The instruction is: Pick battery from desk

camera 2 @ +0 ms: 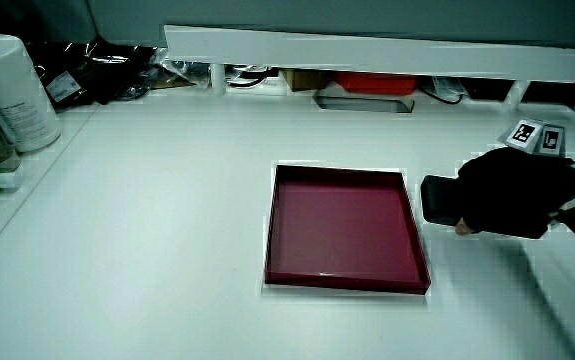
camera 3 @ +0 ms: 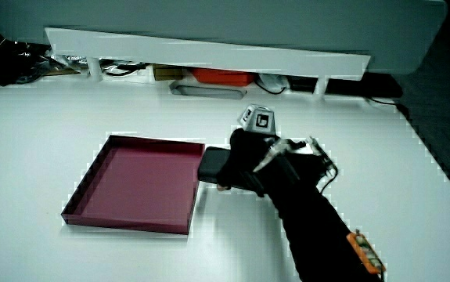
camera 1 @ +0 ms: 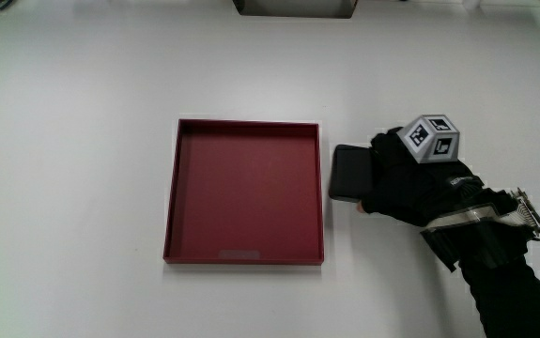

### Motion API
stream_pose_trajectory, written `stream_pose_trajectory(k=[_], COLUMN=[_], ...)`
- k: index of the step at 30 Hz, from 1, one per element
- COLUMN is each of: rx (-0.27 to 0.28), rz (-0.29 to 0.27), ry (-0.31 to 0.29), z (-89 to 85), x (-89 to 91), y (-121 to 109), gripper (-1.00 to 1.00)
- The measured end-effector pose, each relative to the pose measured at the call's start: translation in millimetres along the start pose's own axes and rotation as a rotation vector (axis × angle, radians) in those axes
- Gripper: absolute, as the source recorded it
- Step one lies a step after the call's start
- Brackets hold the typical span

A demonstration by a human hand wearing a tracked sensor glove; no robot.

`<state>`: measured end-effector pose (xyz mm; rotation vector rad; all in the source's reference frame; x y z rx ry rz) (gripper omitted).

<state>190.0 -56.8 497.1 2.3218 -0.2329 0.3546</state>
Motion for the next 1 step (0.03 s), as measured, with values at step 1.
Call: stream_pose_trajectory(k=[1], rx=[0.013], rz=[0.024], ry=[-0.005], z=[4.5], x=[-8.2], y=[-3.2], gripper=[1.00])
